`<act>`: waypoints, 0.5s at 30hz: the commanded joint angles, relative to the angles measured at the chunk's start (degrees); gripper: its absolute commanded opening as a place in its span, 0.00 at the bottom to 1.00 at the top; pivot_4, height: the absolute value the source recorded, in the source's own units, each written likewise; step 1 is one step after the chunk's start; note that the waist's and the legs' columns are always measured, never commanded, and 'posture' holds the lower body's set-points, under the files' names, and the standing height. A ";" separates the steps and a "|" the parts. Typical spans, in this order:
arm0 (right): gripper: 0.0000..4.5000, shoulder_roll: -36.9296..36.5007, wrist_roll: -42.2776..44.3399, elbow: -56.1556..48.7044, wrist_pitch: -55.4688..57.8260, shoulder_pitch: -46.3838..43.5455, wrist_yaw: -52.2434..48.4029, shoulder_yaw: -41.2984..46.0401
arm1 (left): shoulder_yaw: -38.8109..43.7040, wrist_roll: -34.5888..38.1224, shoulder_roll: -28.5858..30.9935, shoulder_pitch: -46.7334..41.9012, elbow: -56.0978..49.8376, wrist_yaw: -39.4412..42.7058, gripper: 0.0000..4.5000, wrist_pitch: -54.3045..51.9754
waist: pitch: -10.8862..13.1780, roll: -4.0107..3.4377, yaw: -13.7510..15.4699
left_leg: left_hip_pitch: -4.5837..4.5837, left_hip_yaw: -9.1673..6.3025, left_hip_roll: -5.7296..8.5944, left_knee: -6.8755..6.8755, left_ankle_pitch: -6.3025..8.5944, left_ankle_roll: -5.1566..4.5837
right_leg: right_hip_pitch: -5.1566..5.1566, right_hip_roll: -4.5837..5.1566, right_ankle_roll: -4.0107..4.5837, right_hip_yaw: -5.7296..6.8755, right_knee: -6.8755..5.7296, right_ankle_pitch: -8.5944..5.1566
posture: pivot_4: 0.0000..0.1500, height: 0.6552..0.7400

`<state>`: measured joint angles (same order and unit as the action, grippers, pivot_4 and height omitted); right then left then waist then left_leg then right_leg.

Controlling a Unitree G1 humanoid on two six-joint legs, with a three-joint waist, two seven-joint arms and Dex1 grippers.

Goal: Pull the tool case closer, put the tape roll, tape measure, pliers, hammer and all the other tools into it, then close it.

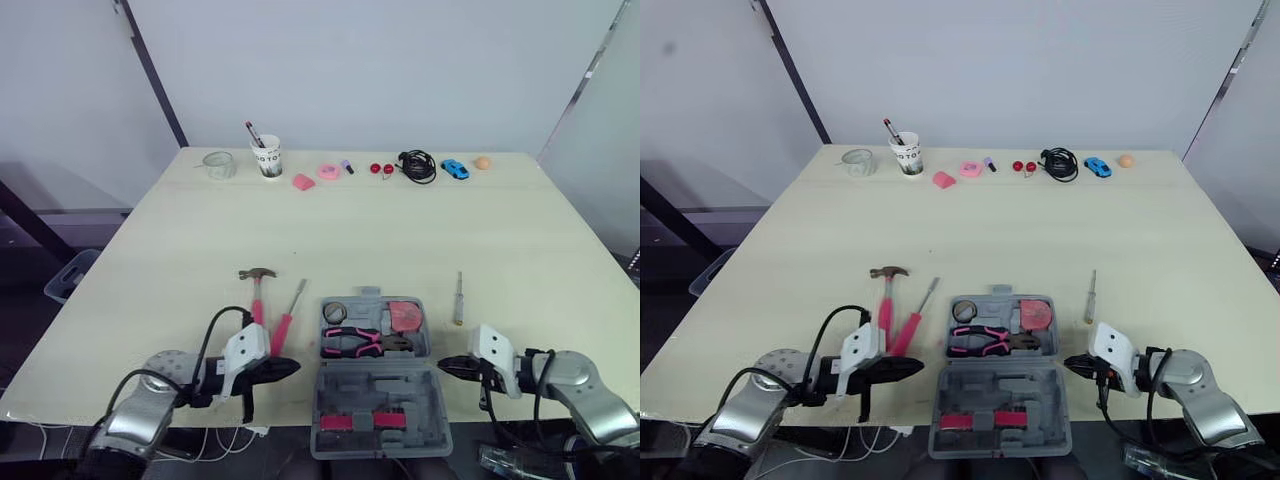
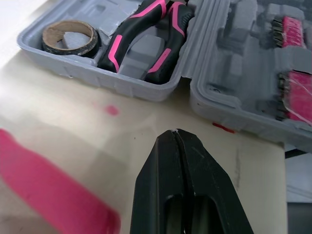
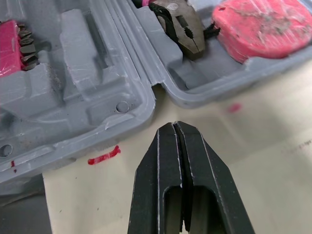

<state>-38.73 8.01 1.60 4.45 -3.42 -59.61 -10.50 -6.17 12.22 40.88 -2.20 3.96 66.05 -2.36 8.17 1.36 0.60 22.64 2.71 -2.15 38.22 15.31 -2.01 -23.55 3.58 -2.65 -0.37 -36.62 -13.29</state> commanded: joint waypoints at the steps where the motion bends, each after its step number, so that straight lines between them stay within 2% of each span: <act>1: 0.00 0.75 -0.49 0.69 -1.50 -1.46 -0.66 -0.75 | -1.18 -0.98 -0.28 -1.67 1.14 0.34 0.01 -0.78 | 0.00 0.00 0.03 | -0.01 0.00 0.00 0.00 0.00 0.00 | 0.00 -0.01 0.00 0.00 -0.01 0.00 | 1.00 1.00; 15: 0.00 2.52 -2.45 4.10 -2.90 -4.35 -1.36 -2.60 | -4.12 -2.62 -2.52 -5.45 5.70 0.70 0.01 -1.81 | 0.00 0.01 0.04 | 0.00 0.01 0.01 0.05 0.00 0.00 | 0.00 -0.06 0.01 0.00 -0.10 0.00 | 1.00 1.00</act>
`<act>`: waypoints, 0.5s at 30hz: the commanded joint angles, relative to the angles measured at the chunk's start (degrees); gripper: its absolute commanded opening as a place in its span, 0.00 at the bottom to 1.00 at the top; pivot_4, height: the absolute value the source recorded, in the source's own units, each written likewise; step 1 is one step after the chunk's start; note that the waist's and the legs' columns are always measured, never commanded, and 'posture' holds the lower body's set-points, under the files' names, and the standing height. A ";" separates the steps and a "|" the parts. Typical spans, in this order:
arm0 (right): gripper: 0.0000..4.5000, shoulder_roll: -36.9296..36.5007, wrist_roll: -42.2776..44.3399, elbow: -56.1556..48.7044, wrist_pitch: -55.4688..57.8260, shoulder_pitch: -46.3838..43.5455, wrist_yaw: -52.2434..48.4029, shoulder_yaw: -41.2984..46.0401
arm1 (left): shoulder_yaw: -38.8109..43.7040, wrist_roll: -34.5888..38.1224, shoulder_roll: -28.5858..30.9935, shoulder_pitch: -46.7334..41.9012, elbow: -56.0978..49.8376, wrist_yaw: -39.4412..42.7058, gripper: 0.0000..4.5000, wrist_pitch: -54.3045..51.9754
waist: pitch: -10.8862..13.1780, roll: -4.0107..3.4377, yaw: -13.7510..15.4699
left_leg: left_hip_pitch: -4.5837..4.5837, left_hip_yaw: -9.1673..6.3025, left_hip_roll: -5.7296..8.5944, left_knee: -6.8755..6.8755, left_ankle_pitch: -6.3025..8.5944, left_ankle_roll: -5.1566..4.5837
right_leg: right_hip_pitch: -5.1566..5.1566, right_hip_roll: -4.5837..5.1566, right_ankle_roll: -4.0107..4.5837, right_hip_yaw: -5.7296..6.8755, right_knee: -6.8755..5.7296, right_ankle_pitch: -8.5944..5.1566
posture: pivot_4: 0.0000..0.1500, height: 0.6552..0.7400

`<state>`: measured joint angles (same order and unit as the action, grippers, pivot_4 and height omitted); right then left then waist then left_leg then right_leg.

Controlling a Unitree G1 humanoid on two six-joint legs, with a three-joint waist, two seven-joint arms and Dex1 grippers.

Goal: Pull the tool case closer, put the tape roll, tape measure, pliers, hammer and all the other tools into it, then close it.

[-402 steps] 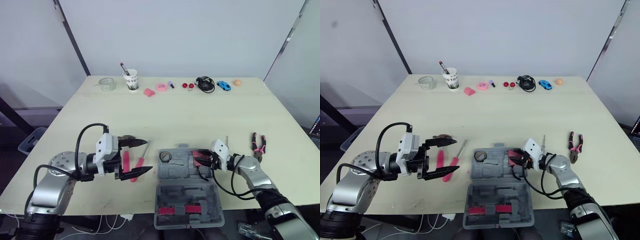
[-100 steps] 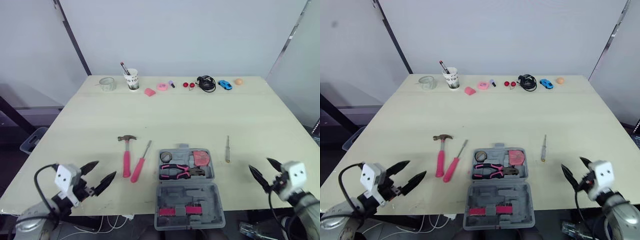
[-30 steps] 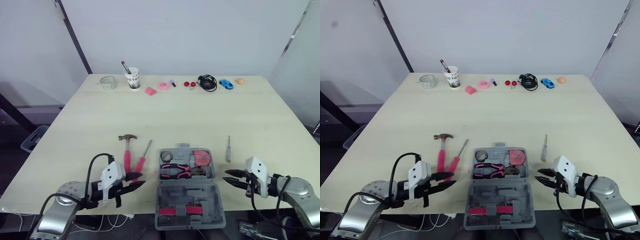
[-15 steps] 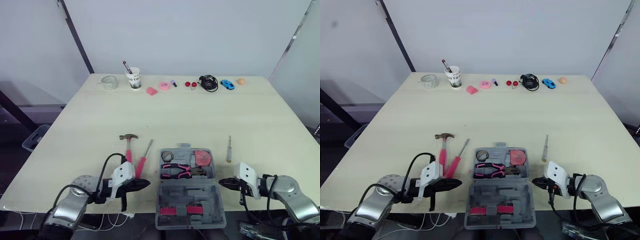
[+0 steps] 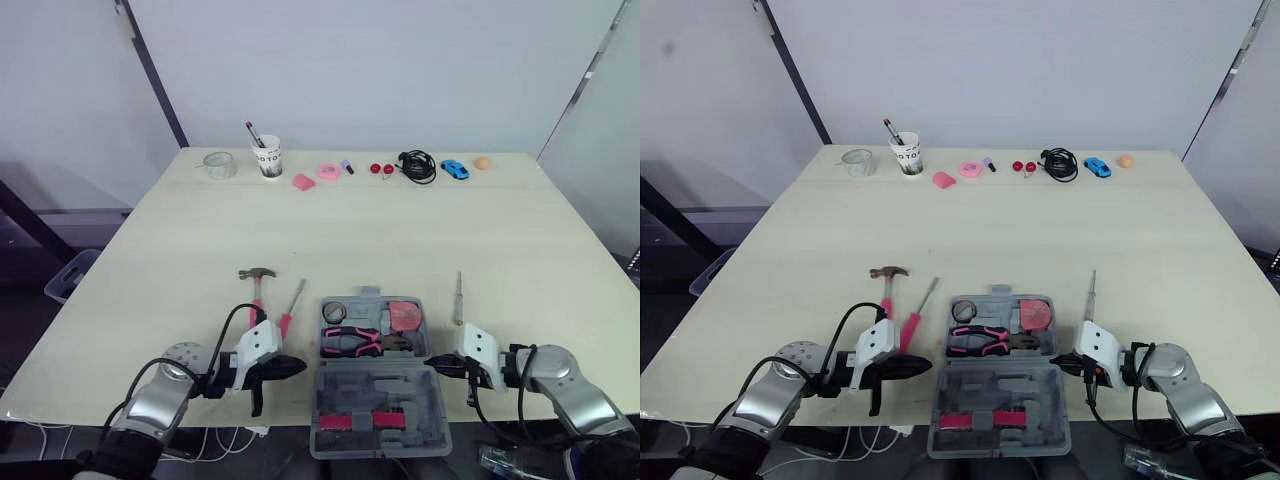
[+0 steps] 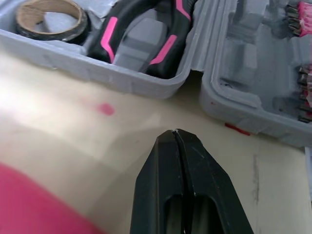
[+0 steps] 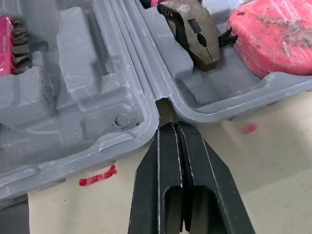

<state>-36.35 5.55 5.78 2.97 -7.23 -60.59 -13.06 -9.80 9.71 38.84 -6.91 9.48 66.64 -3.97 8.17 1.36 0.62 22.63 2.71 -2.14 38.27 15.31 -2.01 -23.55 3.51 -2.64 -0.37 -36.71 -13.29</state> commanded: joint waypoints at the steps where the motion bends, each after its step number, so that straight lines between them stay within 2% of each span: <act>1: 0.00 0.17 -0.14 0.00 -1.60 -0.50 -0.37 -0.11 | -0.55 -0.05 -0.83 -0.82 0.36 0.03 0.01 -0.68 | 0.00 0.00 0.02 | 0.00 0.00 0.00 0.01 0.00 0.00 | 0.01 -0.01 0.00 0.00 0.00 0.00 | 1.00 1.00; 15: 0.00 0.94 -1.30 0.70 -2.17 -1.02 -0.34 -0.40 | -2.69 -0.69 -2.05 -2.49 1.30 3.68 0.01 -3.68 | -0.01 0.00 0.06 | -0.01 -0.01 0.01 0.04 0.00 0.00 | 0.03 -0.03 0.00 -0.01 -0.02 0.00 | 1.00 1.00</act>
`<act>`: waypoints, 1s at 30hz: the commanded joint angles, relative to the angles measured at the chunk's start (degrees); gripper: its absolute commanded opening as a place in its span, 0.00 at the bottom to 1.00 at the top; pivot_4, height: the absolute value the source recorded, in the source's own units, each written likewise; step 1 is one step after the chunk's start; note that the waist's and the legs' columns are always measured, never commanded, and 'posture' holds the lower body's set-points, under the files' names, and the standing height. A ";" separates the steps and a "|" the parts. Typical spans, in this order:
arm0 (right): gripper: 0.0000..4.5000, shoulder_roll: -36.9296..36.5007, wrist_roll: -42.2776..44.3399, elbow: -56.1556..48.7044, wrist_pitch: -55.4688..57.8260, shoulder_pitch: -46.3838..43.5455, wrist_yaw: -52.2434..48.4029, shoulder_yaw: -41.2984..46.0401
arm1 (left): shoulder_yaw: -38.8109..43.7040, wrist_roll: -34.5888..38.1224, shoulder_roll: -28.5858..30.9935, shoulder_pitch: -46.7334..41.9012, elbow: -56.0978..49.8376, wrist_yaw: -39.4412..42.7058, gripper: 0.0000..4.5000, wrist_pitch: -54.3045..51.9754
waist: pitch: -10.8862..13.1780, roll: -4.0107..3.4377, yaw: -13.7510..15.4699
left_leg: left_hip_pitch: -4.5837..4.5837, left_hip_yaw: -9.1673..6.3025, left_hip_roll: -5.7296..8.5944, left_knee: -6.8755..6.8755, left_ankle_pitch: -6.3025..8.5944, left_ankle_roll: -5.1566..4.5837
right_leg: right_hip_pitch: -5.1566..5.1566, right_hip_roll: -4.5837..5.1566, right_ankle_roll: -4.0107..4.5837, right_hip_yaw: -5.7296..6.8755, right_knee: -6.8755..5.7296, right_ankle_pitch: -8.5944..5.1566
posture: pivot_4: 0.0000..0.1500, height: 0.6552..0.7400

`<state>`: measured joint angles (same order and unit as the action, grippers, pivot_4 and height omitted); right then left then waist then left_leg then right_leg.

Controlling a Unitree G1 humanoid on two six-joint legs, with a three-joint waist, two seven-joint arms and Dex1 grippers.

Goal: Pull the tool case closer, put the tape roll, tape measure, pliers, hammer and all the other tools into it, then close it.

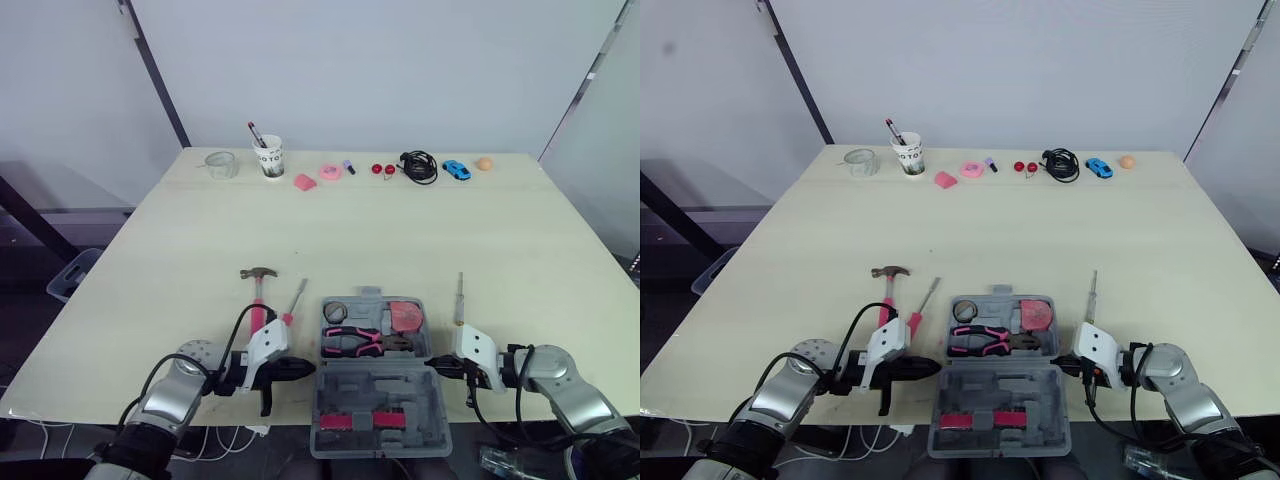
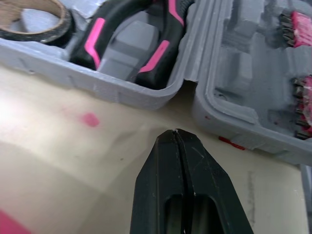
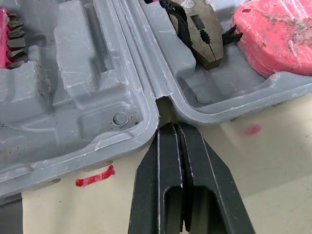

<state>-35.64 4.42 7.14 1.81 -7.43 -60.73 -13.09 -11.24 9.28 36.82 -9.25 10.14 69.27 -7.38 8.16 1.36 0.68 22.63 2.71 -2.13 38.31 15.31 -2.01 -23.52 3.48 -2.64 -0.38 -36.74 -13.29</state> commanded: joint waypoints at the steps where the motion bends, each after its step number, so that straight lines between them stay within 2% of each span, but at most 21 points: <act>1: 0.00 0.32 -0.23 -0.69 -1.02 -0.84 -0.16 -0.44 | -1.30 -0.36 -0.27 -0.34 0.81 0.92 0.01 -0.04 | 0.00 0.00 0.00 | 0.00 0.00 0.00 0.00 0.00 0.00 | 0.00 0.00 0.00 0.00 0.00 0.00 | 1.00 1.00; 12: 0.00 0.92 -0.69 -0.42 -1.08 -1.10 -0.28 -0.57 | -2.52 -1.70 -4.31 -3.18 2.32 -0.52 0.01 0.33 | -0.02 0.01 0.01 | -0.02 0.00 0.00 0.04 0.00 0.00 | 0.02 -0.04 0.00 -0.01 -0.03 0.00 | 1.00 1.00; 30: 0.00 2.45 0.04 1.11 -1.10 -3.19 0.27 0.67 | -1.79 -2.40 -5.84 -5.30 2.43 -1.62 0.01 -0.66 | -0.04 -0.01 0.08 | -0.03 -0.02 0.01 0.11 -0.01 0.00 | 0.06 -0.07 -0.01 -0.04 -0.07 0.01 | 1.00 1.00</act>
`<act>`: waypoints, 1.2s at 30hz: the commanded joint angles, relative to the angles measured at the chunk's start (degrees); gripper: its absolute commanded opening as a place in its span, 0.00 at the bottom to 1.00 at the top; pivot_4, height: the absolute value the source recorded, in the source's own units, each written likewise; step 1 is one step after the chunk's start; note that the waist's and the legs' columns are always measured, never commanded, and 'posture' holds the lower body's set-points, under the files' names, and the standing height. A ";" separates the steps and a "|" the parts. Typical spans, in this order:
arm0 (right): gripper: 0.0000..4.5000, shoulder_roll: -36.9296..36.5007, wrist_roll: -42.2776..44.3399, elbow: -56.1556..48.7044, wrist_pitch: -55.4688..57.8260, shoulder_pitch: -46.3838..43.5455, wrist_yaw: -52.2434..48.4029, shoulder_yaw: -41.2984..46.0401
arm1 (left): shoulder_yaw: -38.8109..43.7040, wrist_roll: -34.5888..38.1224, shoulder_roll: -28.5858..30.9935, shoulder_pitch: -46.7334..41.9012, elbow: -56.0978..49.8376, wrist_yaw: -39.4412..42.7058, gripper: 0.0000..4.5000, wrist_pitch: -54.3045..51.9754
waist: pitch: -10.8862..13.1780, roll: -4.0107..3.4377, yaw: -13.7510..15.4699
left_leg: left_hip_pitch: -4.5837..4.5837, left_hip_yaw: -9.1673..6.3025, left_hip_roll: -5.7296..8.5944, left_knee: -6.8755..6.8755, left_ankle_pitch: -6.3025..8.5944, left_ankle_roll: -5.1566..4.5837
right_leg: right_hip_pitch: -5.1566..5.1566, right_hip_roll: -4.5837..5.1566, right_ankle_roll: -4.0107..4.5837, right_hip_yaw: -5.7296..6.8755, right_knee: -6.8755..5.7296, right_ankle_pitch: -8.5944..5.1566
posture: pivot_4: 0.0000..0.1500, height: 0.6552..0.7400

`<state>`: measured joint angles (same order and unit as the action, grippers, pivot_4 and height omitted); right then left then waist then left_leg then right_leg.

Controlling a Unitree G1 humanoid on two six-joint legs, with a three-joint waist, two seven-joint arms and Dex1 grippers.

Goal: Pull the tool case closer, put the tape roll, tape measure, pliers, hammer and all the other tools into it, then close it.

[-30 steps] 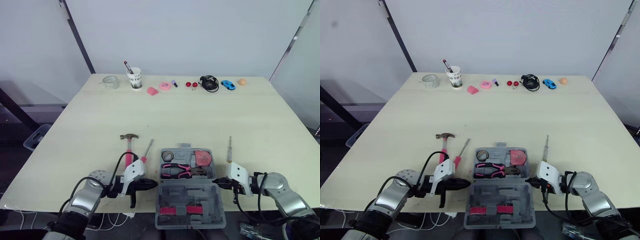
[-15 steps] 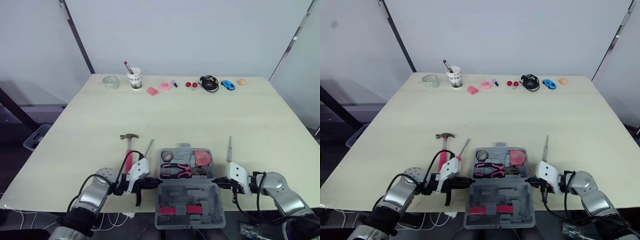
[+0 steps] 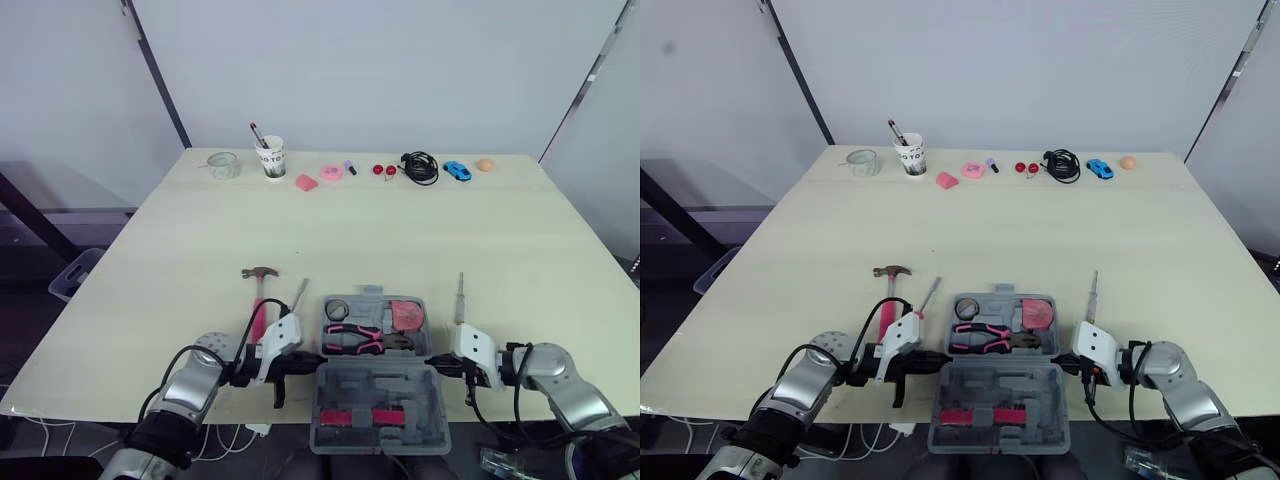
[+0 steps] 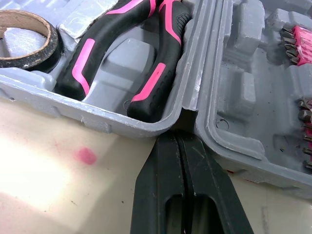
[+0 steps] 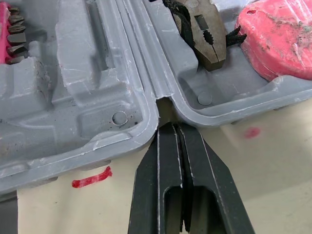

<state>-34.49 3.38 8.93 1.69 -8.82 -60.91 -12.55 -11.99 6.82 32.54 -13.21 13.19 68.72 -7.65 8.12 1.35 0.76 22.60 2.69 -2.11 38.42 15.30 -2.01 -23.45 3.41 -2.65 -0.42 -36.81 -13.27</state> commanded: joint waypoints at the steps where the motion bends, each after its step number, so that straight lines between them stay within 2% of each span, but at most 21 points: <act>1: 0.00 1.50 0.84 -0.12 -1.16 -2.19 0.77 0.28 | -1.00 -0.04 -1.76 -1.91 -0.34 -1.32 0.01 -0.58 | 0.00 0.00 -0.01 | 0.00 0.00 0.00 0.00 0.00 0.00 | 0.00 -0.01 0.00 -0.01 0.00 0.00 | 1.00 1.00; 19: 0.00 5.23 -0.99 6.48 -3.21 -7.48 5.58 1.56 | 0.04 -2.88 -4.39 -9.22 8.53 -5.69 0.01 1.47 | 0.00 0.00 -0.05 | 0.00 0.00 -0.02 0.01 0.00 0.00 | 0.00 -0.35 -0.18 -0.43 -0.02 0.12 | 1.00 1.00; 36: 0.00 7.98 -2.49 10.97 -4.63 -11.10 7.42 1.62 | 0.88 -3.70 -5.07 -12.09 13.17 -8.41 0.01 3.62 | 0.00 0.00 -0.54 | -0.03 -0.01 -0.05 0.01 -0.01 0.00 | -0.01 -0.42 -0.21 -0.45 -0.06 0.15 | 1.00 1.00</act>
<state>-27.69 0.11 21.40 -0.73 -18.40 -53.37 -10.72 -10.91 3.22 28.35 -24.47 26.60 60.80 -4.76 8.12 1.35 0.22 22.57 2.68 -2.16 38.43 15.29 -2.01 -23.46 2.99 -2.85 -0.87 -36.86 -13.12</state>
